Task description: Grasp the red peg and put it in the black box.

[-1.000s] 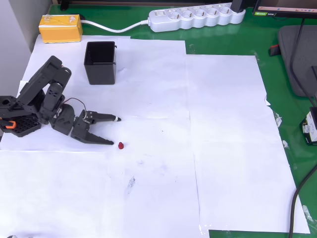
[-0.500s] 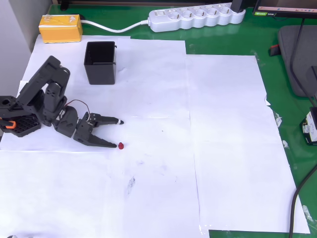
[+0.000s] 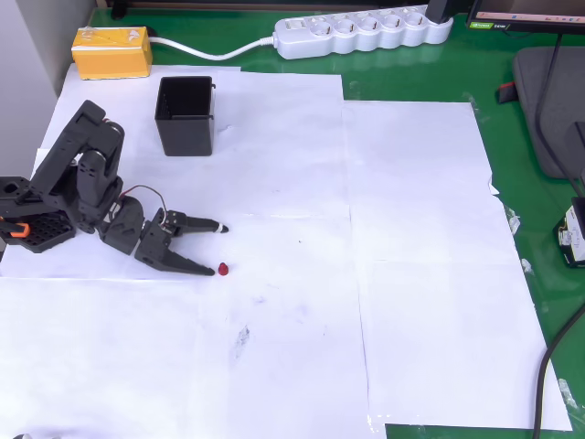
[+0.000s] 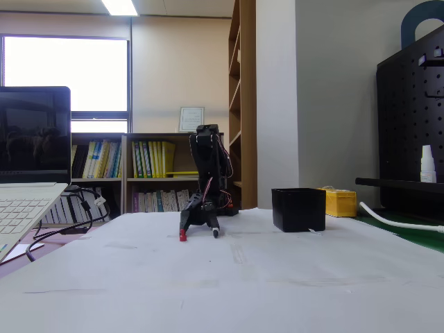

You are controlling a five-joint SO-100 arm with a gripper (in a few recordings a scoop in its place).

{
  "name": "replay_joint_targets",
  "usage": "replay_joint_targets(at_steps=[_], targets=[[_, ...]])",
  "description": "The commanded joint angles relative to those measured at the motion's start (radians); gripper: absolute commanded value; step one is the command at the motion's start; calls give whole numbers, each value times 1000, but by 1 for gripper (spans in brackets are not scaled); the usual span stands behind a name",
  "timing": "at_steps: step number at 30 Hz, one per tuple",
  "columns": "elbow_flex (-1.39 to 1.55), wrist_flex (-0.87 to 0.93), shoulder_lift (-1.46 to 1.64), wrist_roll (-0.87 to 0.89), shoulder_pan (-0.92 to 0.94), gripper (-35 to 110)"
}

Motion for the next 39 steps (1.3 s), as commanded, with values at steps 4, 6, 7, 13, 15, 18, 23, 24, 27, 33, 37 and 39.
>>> replay_joint_targets(at_steps=[4,6,7,13,15,18,23,24,27,33,37,39], targets=[[40,-20,3,-5,18,34],[41,-20,3,-8,17,34],[41,-20,2,-11,17,34],[58,-6,-3,-18,14,33],[77,6,-3,-17,12,33],[103,21,-3,-14,11,33],[104,21,-3,-14,9,33],[104,21,-3,-11,9,33],[104,21,-3,-12,9,33],[91,133,-77,-14,5,33],[84,184,-110,-14,5,32],[84,184,-110,-12,5,32]])
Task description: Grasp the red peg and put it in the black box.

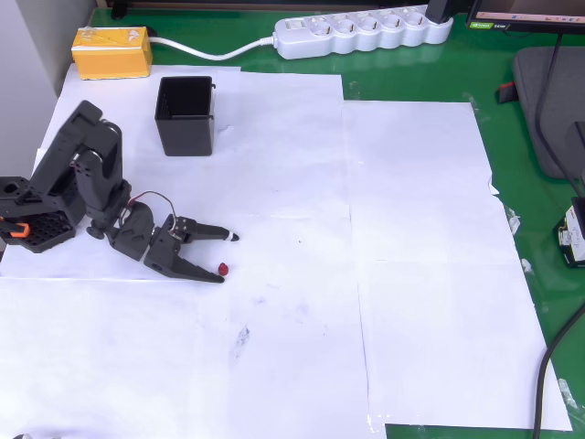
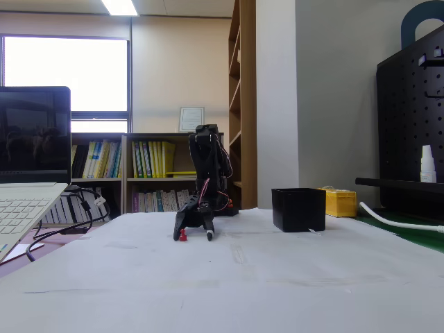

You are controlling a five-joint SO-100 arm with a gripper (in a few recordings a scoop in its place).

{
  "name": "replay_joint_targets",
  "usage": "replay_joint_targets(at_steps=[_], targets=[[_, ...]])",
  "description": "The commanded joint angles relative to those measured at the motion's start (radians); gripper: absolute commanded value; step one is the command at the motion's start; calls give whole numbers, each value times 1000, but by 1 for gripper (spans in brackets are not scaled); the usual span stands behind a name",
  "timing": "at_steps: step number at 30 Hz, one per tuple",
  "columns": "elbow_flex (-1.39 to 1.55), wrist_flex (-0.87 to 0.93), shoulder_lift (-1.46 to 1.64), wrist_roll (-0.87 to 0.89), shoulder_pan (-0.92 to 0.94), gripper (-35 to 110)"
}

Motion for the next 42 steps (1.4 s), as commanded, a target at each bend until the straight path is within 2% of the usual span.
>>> replay_joint_targets(at_steps=[1,24,42], targets=[[2,8,-44,-6,5,32],[-9,-29,-29,-6,-2,30],[-6,-29,-26,-15,-12,23]])
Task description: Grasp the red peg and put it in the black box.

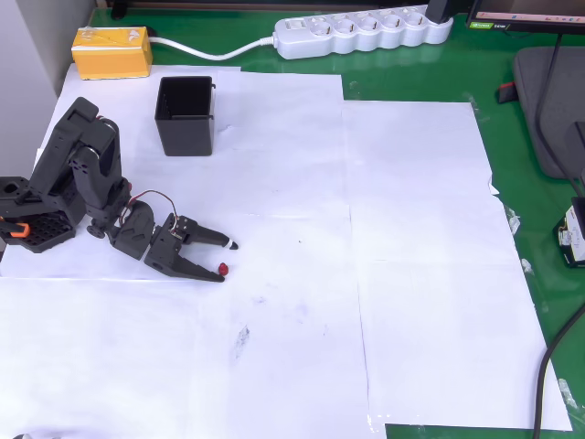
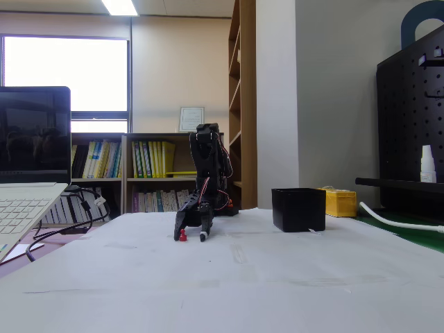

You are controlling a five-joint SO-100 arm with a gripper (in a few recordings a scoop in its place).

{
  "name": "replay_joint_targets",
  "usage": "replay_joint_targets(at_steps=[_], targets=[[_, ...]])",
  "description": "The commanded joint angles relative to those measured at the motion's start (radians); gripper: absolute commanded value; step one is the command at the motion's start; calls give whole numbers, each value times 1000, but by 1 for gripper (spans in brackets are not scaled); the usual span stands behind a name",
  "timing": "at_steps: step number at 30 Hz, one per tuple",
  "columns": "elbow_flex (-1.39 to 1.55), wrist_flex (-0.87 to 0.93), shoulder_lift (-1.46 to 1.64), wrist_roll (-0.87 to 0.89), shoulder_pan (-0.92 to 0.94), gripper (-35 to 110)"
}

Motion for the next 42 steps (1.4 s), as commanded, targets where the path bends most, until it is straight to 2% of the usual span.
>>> replay_joint_targets(at_steps=[1,11,15,18,20,31,36,42], targets=[[2,-18,-21,-12,-6,22],[2,-17,-21,-17,-8,17],[0,-17,-21,-17,-8,7],[0,-17,-21,-18,-8,7],[0,-17,-20,-15,-8,0],[0,-9,-18,-21,-5,0],[-31,95,-110,-55,-12,0],[-2,367,-331,-41,-35,0]])
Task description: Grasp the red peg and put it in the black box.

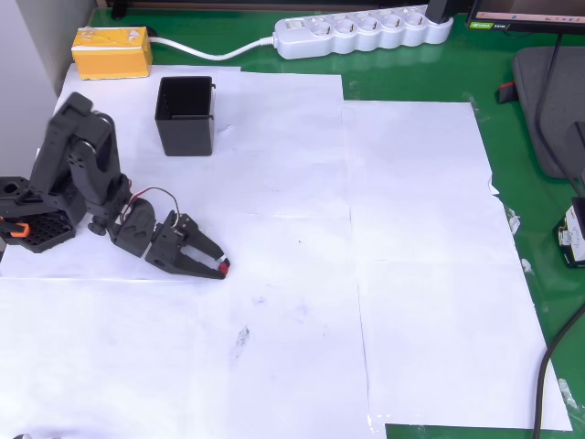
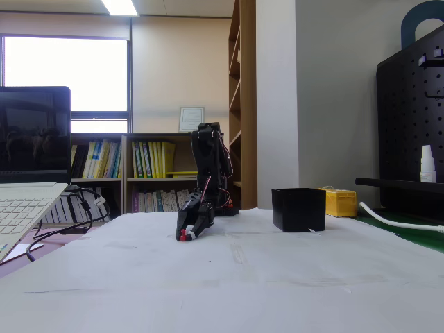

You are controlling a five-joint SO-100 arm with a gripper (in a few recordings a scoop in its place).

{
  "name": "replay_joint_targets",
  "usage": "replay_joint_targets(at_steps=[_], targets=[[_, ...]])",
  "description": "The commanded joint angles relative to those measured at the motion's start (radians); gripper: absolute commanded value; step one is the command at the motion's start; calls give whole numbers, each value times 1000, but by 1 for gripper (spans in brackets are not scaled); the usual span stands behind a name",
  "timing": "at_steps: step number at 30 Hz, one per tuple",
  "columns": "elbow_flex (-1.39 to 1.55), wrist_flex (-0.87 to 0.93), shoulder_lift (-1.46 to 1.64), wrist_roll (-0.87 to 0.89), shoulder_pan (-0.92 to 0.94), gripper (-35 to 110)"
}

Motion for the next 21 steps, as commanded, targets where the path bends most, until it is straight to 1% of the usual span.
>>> replay_joint_targets(at_steps=[1,3,5,7,8,12,15,16,19,21], targets=[[32,138,-166,-2,-5,0],[83,232,-221,-2,-6,0],[176,394,-268,-5,-8,0],[301,611,-310,0,-8,0],[379,749,-330,0,-6,0],[621,1157,-370,25,-11,0],[825,1539,-397,69,-28,0],[877,1634,-402,78,-35,0],[957,1807,-422,112,-58,0],[1058,1993,-422,138,-75,0]])
